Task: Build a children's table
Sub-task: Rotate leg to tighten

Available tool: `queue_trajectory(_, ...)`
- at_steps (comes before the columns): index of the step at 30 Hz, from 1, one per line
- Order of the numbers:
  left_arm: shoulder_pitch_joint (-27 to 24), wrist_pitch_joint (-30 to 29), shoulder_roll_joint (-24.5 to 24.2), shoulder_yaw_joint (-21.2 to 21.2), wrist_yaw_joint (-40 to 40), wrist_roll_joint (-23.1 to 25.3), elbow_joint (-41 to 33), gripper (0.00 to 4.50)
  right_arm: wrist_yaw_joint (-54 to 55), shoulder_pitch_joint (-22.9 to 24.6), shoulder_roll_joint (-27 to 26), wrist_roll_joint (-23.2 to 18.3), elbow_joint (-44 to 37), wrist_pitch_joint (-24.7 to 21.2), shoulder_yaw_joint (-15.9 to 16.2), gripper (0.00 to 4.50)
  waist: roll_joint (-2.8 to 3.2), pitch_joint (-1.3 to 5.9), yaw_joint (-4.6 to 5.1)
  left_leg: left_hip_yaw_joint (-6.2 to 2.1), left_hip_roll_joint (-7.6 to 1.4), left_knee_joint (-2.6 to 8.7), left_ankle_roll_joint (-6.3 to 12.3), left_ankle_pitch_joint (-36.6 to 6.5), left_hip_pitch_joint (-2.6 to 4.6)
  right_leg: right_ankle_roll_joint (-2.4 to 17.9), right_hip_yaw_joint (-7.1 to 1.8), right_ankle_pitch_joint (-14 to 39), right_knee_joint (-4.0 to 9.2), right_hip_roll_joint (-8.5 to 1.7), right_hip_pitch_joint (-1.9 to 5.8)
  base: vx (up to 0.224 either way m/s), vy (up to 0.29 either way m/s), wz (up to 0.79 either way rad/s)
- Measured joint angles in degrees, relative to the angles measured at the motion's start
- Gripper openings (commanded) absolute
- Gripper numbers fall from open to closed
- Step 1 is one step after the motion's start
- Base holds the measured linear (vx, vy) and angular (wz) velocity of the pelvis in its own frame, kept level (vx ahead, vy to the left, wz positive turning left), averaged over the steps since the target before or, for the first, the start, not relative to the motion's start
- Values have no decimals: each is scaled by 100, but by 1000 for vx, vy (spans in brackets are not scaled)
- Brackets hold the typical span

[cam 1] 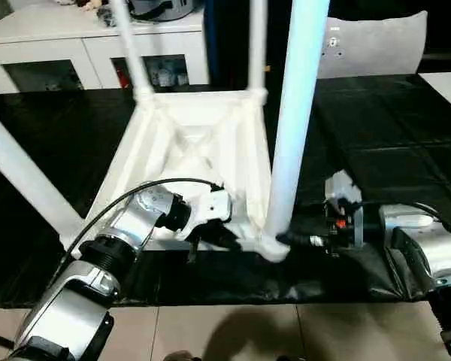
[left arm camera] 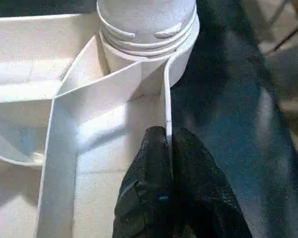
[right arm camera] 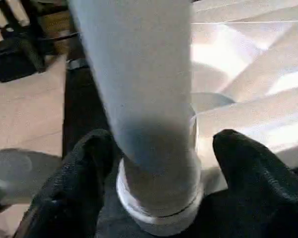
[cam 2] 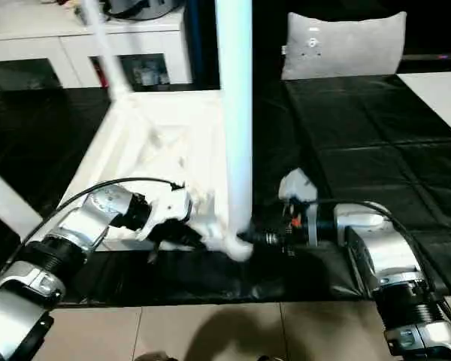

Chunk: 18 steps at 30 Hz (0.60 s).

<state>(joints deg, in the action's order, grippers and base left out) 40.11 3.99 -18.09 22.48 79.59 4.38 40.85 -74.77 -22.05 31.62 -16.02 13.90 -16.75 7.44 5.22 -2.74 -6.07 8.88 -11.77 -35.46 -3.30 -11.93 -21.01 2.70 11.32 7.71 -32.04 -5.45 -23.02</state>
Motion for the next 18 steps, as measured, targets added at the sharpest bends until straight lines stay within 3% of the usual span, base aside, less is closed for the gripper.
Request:
queue_trajectory(4,22,146,-42,78,181,-7,0,0,-220,-1,10,-48,0,4,108,302,-8,2,-49,3,0,0,-1,-1,-3,-3,-3,2,0,0,-4,0,0,0)
queue_trajectory(14,33,197,-23,115,281,-7,0,0,-388,-1,-55,-65,-2,-18,254,208,-9,2,-55,8,0,0,-1,-1,-2,-4,-7,2,0,0,-4,0,0,0)
queue_trajectory(18,32,131,-6,103,279,-24,0,0,-375,-1,-54,-75,-28,-90,250,199,-9,2,-56,8,0,0,-1,-1,-1,-4,-7,1,1,0,-4,0,0,0)
